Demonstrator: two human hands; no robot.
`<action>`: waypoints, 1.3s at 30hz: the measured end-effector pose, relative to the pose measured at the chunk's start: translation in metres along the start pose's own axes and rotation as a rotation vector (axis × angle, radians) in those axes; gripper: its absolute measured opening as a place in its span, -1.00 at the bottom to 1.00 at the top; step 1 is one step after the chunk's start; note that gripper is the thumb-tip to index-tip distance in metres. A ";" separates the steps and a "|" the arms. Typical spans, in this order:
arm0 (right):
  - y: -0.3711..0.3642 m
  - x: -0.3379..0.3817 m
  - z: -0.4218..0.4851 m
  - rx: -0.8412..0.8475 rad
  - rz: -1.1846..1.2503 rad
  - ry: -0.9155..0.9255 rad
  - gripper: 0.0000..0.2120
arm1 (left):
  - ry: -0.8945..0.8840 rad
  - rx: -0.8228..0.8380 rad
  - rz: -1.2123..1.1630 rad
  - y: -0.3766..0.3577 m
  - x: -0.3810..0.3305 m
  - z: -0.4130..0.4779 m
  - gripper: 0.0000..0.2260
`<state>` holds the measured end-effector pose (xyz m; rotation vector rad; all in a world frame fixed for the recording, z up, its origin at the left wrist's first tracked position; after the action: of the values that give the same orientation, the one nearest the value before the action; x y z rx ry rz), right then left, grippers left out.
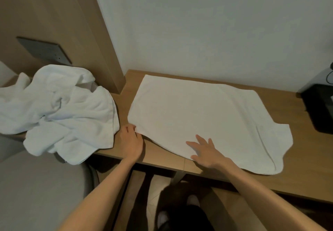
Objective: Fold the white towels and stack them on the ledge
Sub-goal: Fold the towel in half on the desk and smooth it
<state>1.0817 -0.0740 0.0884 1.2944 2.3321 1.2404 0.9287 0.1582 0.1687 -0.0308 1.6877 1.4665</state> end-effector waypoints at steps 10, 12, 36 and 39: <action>0.010 0.009 -0.006 0.000 -0.054 -0.024 -0.48 | -0.386 0.338 0.878 0.012 0.010 -0.011 -0.64; 0.013 0.011 -0.011 0.008 -0.065 -0.012 -0.51 | -0.348 0.360 0.889 0.009 0.010 -0.012 -0.71; 0.092 -0.113 -0.074 -0.487 0.266 -0.255 -0.67 | -0.241 0.568 0.444 -0.105 -0.082 -0.010 -0.60; 0.123 -0.147 -0.080 -0.595 0.275 -0.316 -0.69 | -0.338 0.538 0.387 -0.127 -0.131 -0.004 -0.58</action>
<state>1.2018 -0.2015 0.2001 1.4729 1.4460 1.5169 1.0748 0.0512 0.1474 0.8285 1.8057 1.1467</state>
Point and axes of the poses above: each hand's wrist, its own z-axis towards the middle knuckle, its own y-axis out of the back of the hand, x = y × z, the point moved 9 cm from there along z, towards the middle knuckle, and after that the axes turned 8 degrees about -y, right-handed, at the moved point
